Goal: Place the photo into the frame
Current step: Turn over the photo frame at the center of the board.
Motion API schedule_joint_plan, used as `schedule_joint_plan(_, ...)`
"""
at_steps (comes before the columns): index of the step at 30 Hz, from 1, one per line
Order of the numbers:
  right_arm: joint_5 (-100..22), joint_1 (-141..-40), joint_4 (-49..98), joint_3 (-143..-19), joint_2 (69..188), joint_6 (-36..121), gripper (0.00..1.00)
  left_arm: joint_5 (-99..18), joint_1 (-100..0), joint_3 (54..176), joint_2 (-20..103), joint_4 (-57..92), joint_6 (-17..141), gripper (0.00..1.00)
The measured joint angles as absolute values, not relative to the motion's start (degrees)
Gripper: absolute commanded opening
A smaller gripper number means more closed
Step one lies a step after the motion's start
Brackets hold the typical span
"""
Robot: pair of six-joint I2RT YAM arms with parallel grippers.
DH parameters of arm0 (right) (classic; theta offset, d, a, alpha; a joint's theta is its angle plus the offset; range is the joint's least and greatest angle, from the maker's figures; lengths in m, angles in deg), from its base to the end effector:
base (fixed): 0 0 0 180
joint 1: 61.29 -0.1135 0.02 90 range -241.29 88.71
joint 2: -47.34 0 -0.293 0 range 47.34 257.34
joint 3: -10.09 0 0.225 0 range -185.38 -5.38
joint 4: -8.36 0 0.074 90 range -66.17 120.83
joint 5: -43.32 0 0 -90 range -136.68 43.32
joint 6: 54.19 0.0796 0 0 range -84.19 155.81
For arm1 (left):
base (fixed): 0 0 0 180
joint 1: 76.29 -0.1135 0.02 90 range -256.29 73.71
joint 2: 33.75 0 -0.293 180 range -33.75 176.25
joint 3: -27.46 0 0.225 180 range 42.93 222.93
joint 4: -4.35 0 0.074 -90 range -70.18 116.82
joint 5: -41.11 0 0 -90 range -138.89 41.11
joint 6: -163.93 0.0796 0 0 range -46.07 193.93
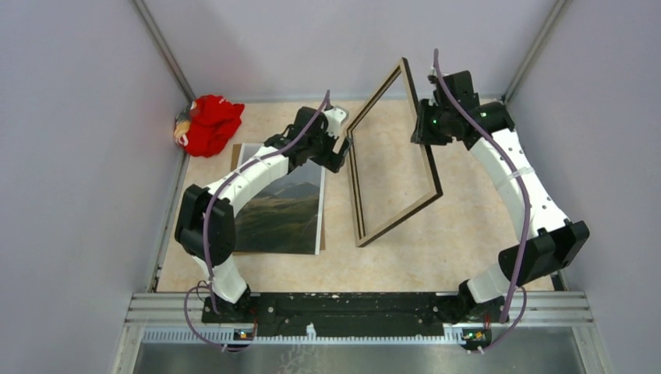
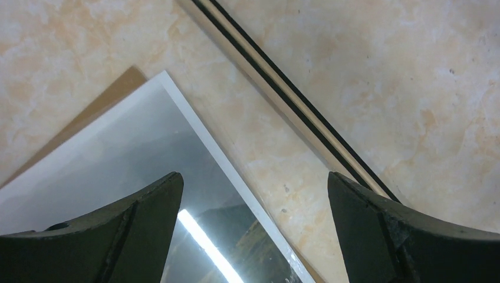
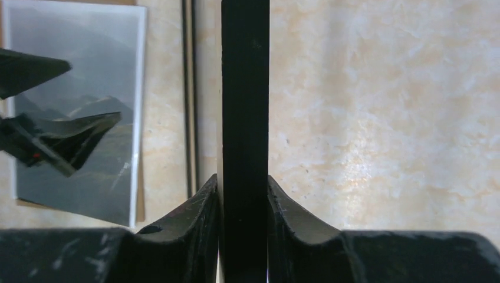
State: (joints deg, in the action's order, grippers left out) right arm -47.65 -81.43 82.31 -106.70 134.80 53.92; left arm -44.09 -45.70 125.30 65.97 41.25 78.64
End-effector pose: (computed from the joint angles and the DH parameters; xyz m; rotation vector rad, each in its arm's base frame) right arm 0.2939 0.1063 0.4085 -0.0336 2.3702 0.3057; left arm 0.3529 -0.2163 0.2989 0.7305 2.1457 -0.3358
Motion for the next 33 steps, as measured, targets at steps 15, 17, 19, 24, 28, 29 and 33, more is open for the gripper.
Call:
schedule_joint_plan(15, -59.0, -80.9, 72.8, -83.5, 132.0, 51.3, 0.11, -45.6, -46.3, 116.9, 62.7, 42.7, 78.6, 0.99)
schedule_joint_plan(17, -60.0, -80.9, 72.8, -81.2, 132.6, 50.3, 0.12, -45.5, -46.7, 116.6, 62.7, 42.5, 78.6, 0.99)
schedule_joint_plan(19, -61.2, -81.0, 73.4, -80.8, 134.2, 49.3, 0.12, -45.3, -47.4, 116.2, 62.7, 42.6, 78.6, 0.99)
schedule_joint_plan(24, -64.6, -81.0, 73.2, -82.1, 140.1, 47.6, 0.14, -43.5, -50.4, 115.9, 62.7, 42.7, 78.6, 0.99)
schedule_joint_plan(28, -67.1, -81.0, 71.4, -81.4, 142.9, 46.8, 0.16, -42.0, -52.2, 115.9, 62.7, 43.4, 78.6, 0.99)
schedule_joint_plan(29, -68.1, -81.0, 70.0, -80.4, 143.1, 46.7, 0.16, -41.6, -52.6, 115.9, 62.6, 43.7, 78.6, 0.99)
schedule_joint_plan(33, -71.4, -81.0, 67.1, -77.3, 145.1, 46.6, 0.16, -39.8, -52.6, 115.9, 61.9, 44.8, 78.9, 0.99)
